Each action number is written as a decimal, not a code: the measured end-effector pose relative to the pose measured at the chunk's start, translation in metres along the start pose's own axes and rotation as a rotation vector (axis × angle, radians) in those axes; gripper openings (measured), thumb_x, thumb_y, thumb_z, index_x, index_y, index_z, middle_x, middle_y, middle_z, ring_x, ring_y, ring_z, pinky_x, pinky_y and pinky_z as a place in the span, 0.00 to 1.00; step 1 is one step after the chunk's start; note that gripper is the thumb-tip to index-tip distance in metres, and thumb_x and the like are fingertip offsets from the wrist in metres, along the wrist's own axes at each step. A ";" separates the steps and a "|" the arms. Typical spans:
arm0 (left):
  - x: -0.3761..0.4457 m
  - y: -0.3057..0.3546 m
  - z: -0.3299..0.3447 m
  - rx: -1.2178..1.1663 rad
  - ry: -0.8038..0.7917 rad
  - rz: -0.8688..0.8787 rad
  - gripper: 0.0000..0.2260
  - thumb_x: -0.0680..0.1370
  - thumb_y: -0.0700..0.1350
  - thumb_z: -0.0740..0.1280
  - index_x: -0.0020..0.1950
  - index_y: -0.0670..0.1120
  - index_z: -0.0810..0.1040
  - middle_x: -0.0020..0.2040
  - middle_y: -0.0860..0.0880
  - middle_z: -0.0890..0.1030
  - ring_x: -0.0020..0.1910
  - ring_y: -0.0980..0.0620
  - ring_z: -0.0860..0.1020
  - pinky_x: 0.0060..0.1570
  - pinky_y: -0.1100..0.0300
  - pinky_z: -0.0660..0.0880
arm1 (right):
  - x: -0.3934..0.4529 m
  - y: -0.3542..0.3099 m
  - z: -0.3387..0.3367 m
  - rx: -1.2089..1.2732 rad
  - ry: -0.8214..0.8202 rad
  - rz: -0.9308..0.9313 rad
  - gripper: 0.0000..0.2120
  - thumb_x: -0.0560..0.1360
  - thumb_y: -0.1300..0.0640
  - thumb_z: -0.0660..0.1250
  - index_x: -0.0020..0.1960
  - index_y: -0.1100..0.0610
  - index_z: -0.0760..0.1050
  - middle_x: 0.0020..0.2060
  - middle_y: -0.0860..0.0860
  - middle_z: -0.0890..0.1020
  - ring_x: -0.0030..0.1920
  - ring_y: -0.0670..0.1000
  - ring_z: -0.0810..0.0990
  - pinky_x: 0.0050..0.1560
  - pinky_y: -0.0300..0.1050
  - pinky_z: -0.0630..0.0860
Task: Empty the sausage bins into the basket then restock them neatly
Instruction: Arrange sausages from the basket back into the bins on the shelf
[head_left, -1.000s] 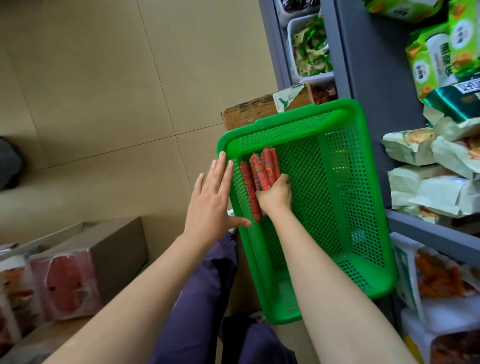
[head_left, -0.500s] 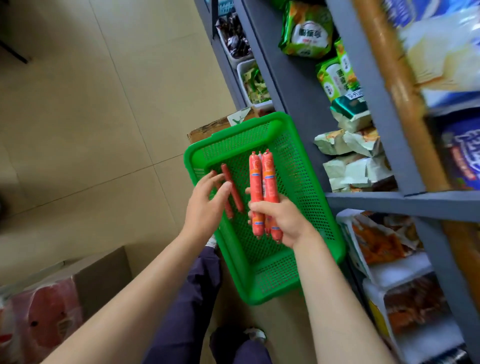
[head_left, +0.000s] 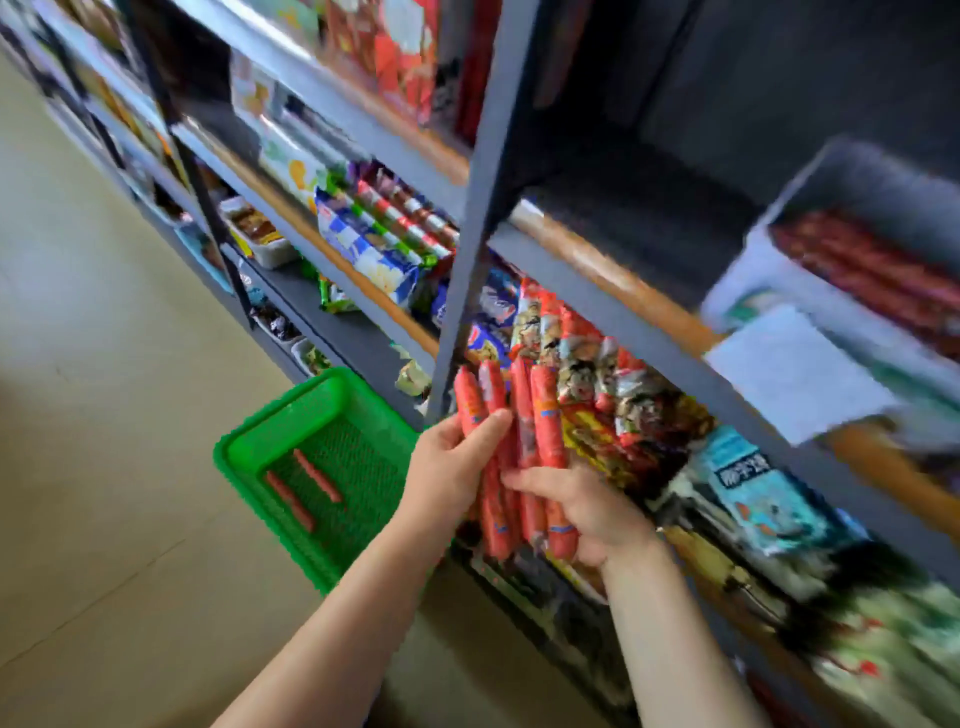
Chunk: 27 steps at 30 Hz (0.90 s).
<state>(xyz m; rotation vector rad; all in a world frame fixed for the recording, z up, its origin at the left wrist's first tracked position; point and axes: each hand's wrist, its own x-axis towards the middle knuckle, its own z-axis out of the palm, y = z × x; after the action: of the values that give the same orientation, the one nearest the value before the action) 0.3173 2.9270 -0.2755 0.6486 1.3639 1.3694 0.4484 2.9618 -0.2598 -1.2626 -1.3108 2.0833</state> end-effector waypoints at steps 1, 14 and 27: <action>-0.016 0.010 0.023 -0.007 -0.017 0.027 0.10 0.78 0.47 0.69 0.39 0.45 0.82 0.35 0.52 0.83 0.34 0.58 0.78 0.35 0.62 0.72 | -0.026 -0.009 -0.011 0.007 0.027 -0.026 0.19 0.64 0.58 0.75 0.54 0.62 0.80 0.52 0.70 0.79 0.51 0.66 0.76 0.60 0.72 0.71; -0.162 0.110 0.254 -0.065 -0.413 0.300 0.12 0.79 0.46 0.69 0.44 0.36 0.83 0.37 0.46 0.84 0.37 0.53 0.79 0.39 0.59 0.76 | -0.279 -0.096 -0.136 -0.122 0.416 -0.438 0.10 0.73 0.70 0.70 0.49 0.57 0.81 0.42 0.53 0.86 0.42 0.50 0.85 0.48 0.46 0.80; -0.088 0.074 0.300 1.141 -0.267 1.149 0.27 0.76 0.62 0.59 0.61 0.43 0.80 0.63 0.42 0.80 0.63 0.40 0.77 0.67 0.39 0.66 | -0.331 -0.171 -0.238 -1.057 0.829 -0.108 0.18 0.69 0.57 0.75 0.56 0.59 0.76 0.45 0.55 0.82 0.43 0.58 0.83 0.43 0.51 0.79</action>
<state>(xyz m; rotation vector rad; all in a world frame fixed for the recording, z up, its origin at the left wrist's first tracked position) 0.5943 2.9717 -0.1199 2.5581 1.5080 1.0612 0.7980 2.9419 0.0096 -2.0274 -1.9529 0.4882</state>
